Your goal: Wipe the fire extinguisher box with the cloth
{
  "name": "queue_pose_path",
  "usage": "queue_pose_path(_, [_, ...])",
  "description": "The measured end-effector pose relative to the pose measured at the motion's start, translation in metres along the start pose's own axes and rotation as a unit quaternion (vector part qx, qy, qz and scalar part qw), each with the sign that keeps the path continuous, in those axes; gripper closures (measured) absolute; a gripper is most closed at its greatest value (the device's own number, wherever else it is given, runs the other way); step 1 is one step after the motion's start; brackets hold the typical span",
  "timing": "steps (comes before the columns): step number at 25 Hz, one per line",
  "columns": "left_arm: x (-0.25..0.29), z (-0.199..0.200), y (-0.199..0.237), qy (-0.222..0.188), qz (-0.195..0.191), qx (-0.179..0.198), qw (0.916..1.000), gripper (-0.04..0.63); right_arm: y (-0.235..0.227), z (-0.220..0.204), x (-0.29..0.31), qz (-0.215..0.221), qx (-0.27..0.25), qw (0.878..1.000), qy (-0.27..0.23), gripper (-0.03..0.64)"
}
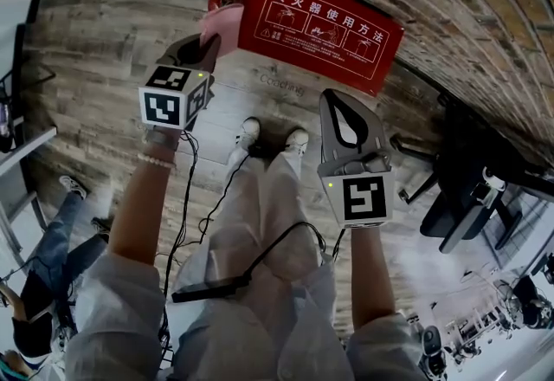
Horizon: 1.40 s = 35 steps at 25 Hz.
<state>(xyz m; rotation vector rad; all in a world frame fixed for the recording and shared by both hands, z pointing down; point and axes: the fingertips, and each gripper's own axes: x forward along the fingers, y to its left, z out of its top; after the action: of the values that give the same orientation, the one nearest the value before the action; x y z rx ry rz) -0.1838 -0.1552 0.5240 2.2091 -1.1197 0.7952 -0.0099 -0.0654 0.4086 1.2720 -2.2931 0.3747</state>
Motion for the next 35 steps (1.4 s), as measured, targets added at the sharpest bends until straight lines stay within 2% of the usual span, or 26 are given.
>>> queue_pose_path(7, [0.019,-0.023,0.008,0.028,0.006,-0.012,0.9995,0.583,-0.002,-0.001,0.002,0.0,0.001,1.0,0.003,0.609])
queue_pose_path(19, [0.041,-0.042,0.016,0.061,0.018,-0.001,0.998,0.583,-0.01,-0.012,0.002,-0.004,0.009,1.0,0.009,0.609])
queue_pose_path(35, [0.051,-0.039,0.005,0.068,0.012,0.021,0.9974,0.583,-0.013,-0.018,0.003,-0.003,0.016,1.0,0.012,0.609])
